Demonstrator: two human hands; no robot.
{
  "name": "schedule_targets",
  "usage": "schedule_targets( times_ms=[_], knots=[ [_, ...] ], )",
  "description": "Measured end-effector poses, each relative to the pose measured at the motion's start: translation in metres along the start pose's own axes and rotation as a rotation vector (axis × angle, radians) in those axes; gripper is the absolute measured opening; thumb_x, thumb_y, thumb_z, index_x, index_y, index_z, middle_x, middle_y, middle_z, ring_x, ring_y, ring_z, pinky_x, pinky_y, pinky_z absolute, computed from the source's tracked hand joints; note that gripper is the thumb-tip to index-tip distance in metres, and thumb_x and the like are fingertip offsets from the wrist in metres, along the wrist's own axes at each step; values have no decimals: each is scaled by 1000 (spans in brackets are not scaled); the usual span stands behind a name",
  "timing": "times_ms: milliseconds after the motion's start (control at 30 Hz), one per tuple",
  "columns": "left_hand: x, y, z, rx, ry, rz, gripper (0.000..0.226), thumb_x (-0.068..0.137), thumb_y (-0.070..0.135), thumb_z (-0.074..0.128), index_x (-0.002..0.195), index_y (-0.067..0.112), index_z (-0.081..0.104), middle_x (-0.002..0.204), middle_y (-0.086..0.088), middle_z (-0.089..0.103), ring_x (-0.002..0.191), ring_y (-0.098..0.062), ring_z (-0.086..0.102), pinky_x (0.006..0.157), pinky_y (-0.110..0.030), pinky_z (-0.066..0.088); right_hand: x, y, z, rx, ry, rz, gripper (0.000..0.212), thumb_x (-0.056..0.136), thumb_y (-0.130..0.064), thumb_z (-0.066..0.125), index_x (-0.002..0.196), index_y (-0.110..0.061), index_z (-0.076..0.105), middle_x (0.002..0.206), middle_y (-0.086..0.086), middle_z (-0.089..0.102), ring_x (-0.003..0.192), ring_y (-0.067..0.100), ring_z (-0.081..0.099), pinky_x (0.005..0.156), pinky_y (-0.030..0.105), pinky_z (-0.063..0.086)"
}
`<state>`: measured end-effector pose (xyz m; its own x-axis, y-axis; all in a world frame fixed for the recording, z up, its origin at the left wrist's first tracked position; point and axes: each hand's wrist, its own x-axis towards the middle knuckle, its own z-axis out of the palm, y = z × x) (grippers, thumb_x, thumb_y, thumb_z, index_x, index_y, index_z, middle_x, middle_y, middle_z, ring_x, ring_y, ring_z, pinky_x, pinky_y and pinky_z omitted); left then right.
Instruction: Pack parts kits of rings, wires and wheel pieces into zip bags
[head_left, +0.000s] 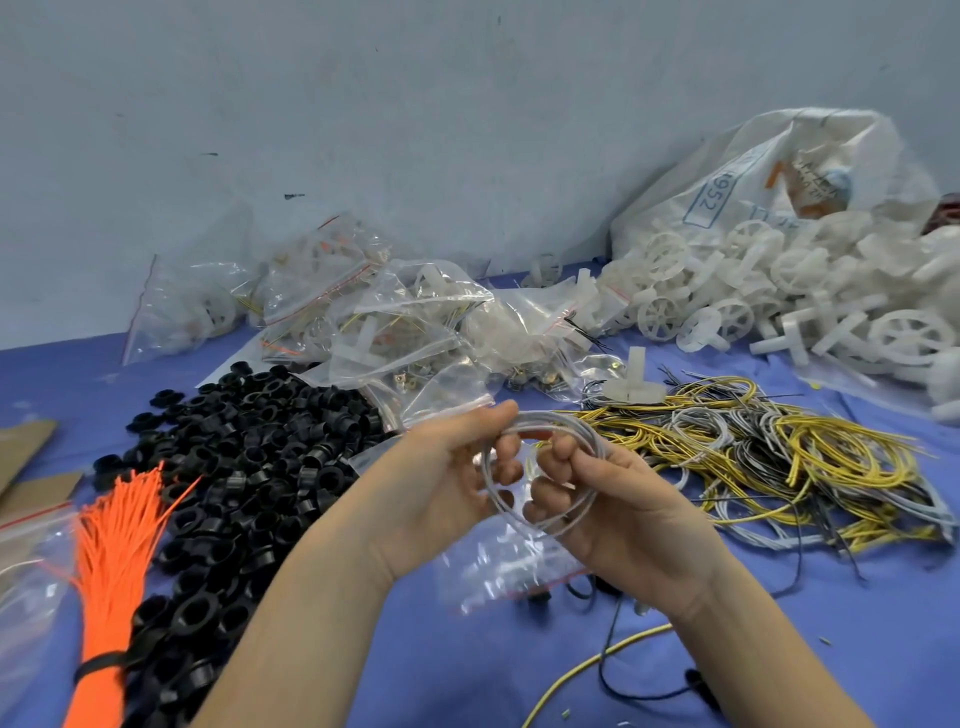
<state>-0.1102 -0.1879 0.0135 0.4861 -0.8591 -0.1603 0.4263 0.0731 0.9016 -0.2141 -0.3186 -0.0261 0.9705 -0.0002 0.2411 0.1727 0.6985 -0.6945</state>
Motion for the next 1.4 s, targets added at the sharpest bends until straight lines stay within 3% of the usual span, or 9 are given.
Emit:
schedule_targets(
  times_ms=[67,167,267,467,567,933,1033,1167,1400],
  knots=[
    [1,-3,0,-184,-81,-82,42,63,24,75,92,5,50,73,-7,49,74,-22,42,77,-38,46,1,2,0,62,16,-18,16,72,-10,79,84,-5,69,70,4,61,49,10,55,63,25,52],
    [3,-8,2,-288,-161,-110,27,73,21,62,59,11,42,61,-7,48,69,-22,41,65,-37,52,4,4,2,65,149,-6,16,77,-17,73,82,-4,66,59,1,55,30,3,39,49,21,49],
    [3,-10,3,-118,-158,-132,26,74,25,53,51,14,48,56,-4,48,52,-18,47,59,-32,50,7,5,0,-2,385,-4,21,77,-28,62,77,-6,63,47,-2,38,27,4,24,39,19,40],
    [12,-23,4,479,56,144,38,84,18,67,117,31,55,63,4,61,49,-12,50,56,-22,43,4,9,-6,-379,548,37,23,82,-34,66,78,-12,63,58,3,39,42,11,35,43,24,42],
    [12,-26,9,676,56,295,26,80,47,71,104,37,70,55,14,54,49,0,46,50,-10,36,3,12,-5,-553,521,-37,17,87,-23,65,87,-6,64,58,1,43,44,11,37,44,23,44],
    [14,-23,9,93,246,185,16,91,5,53,77,13,57,63,-11,66,41,-10,46,48,-24,47,8,4,-8,-21,483,-88,15,94,-8,46,87,-12,59,56,0,53,38,8,39,43,19,41],
    [15,-25,5,266,233,197,15,90,0,55,77,8,57,65,-13,67,40,-11,40,56,-27,41,3,-3,-14,-249,401,-56,5,92,-13,56,97,-14,56,68,3,63,50,14,53,55,27,53],
    [8,-18,-5,736,40,133,12,83,3,66,76,8,58,69,-14,72,44,-11,43,47,-14,38,-8,-22,-18,-954,232,77,28,87,-8,63,113,-16,59,79,8,65,74,17,63,81,31,52],
    [-2,-24,8,1148,-127,222,12,86,4,63,84,12,55,74,6,74,72,-5,68,64,-16,47,1,-25,-4,-921,140,494,54,86,3,39,131,-26,43,88,16,53,67,25,44,58,31,40]
  ],
)
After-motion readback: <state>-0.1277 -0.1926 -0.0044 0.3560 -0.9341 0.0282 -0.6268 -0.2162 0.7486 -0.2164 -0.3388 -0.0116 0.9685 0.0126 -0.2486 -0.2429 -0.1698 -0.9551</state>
